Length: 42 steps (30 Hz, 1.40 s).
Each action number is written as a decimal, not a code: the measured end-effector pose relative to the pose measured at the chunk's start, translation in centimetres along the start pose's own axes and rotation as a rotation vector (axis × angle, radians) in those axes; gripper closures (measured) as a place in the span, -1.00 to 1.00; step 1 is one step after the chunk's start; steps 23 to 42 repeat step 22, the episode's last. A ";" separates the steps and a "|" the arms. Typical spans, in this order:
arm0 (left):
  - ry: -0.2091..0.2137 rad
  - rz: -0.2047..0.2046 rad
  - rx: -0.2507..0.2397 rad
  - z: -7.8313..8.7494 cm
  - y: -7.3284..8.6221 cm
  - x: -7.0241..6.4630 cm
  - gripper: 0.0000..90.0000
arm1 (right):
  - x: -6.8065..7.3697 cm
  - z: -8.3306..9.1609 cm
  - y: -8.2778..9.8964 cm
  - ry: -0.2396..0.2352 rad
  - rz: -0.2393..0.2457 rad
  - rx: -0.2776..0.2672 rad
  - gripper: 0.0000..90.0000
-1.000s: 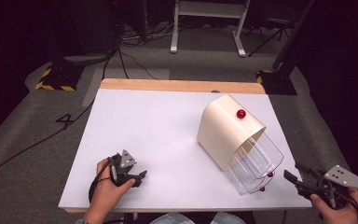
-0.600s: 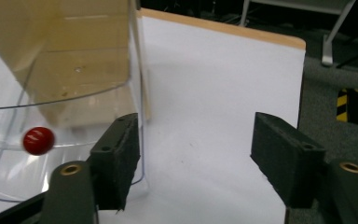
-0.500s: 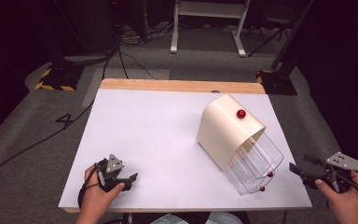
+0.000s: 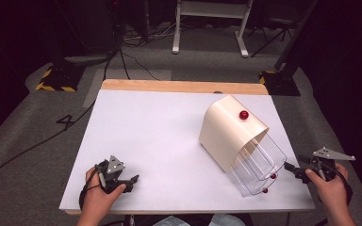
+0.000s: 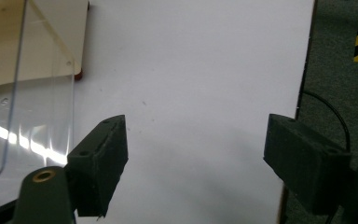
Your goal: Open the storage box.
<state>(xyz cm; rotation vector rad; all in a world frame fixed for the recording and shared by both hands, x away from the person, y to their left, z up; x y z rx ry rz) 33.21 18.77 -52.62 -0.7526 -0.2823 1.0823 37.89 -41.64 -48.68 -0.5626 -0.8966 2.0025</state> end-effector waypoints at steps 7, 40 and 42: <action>0.001 -0.001 -0.001 0.0 0.0 0.0 -0.50 | 0.6 -2.9 0.9 -0.012 0.033 0.043 -0.56; 0.000 -0.002 0.003 0.0 0.0 0.0 -0.50 | 1.1 -3.8 1.3 0.057 0.100 0.065 -0.76; 0.000 -0.002 0.003 0.0 0.0 0.0 -0.50 | 1.1 -3.8 1.3 0.057 0.100 0.065 -0.76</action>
Point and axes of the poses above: each handheld gripper's, and its own axes: z roughly backward along the jaws, y roughly out of its underside, x roughly to its left, the point moved 6 cm from there along -z, roughly forward along the jaws, and after that the axes turned 10 degrees about z, right-handed, at the moved point
